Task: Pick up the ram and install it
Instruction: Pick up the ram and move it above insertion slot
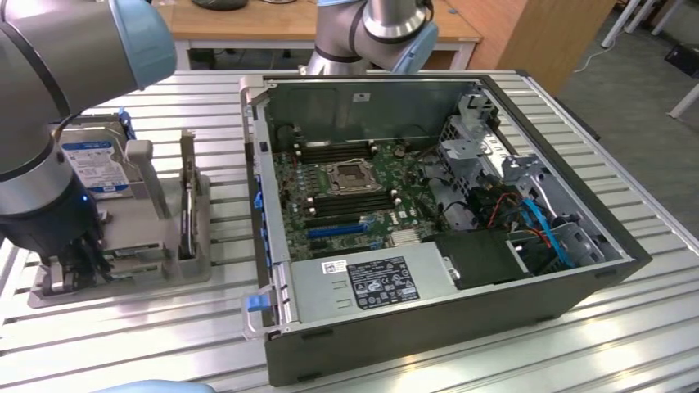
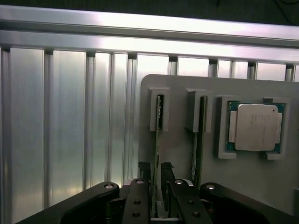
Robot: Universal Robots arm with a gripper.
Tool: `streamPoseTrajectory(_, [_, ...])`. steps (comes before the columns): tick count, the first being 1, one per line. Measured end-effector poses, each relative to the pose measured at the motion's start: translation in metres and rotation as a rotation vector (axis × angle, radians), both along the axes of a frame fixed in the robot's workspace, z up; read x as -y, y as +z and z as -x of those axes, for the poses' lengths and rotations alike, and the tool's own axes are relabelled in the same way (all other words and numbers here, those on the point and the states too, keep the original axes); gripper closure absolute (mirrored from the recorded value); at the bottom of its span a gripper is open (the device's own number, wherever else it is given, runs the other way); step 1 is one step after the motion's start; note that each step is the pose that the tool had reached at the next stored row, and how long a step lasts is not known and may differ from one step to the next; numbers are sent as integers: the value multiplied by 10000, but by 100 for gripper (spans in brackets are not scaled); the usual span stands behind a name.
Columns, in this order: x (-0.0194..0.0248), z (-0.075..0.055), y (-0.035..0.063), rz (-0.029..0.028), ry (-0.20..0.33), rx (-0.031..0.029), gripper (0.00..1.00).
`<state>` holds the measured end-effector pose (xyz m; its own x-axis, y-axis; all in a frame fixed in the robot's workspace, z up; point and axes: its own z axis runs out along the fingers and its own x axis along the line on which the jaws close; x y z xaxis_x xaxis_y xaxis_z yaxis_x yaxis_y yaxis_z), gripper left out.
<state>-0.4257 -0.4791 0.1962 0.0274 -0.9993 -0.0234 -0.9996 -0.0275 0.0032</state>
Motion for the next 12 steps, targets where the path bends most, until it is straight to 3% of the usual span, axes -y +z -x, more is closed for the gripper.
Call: streamPoseTrajectory(12, [0, 0, -43, 3, -1, 24, 76])
